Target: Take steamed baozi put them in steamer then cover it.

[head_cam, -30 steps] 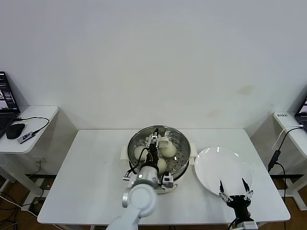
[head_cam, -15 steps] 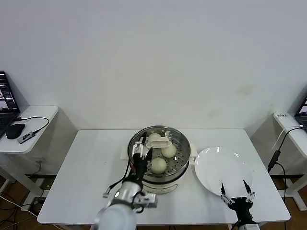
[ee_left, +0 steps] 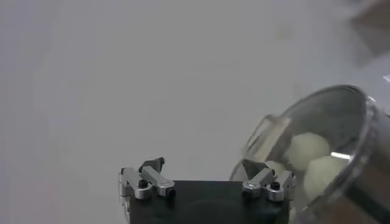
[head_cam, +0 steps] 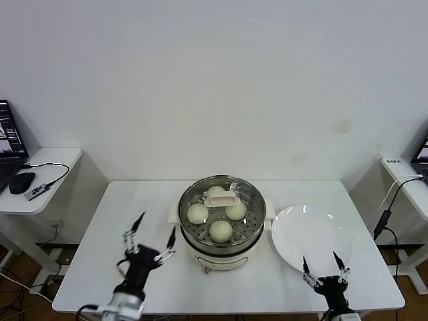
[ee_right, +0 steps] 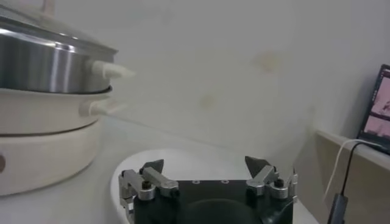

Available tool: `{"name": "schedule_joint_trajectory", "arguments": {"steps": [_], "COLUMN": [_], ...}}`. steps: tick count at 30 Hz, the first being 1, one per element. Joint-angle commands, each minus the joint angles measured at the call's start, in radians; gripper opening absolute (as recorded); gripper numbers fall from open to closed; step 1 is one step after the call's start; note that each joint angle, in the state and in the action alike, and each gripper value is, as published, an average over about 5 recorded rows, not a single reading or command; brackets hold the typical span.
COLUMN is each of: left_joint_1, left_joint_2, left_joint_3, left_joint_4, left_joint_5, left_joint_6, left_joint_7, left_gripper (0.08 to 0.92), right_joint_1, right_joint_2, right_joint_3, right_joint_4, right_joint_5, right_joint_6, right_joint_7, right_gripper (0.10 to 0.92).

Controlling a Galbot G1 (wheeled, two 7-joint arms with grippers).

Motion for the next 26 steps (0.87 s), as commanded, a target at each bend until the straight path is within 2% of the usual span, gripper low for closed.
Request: {"name": "schedule_joint_trajectory", "arguments": {"steps": [1, 11, 26], "left_joint_1": [0.266, 0.281, 0.301], "left_joint_2": [-0.026, -0.044, -0.037], "left_joint_3": [-0.182, -0.206, -0.176], "left_joint_4": [0.104, 0.126, 0.125], "left_joint_5": [-0.485, -0.500, -0.507], "left_joint_6": [-0.259, -0.280, -0.239], "left_joint_7": [-0.123, -0.069, -0.046], "left_gripper": [0.823, 0.823, 0.823], "right_joint_1": [-0.127, -0.171, -0.179], "right_joint_2": [-0.116, -0.126, -0.122], "right_joint_3": [-0.047, -0.080, -0.126], "right_joint_4": [0.097, 0.131, 0.156], "right_joint_5": [0.140, 0.147, 0.127], "right_joint_6": [-0.038, -0.061, -0.104], "right_joint_7": [-0.052, -0.067, -0.078], "right_gripper": [0.823, 0.823, 0.823]}}
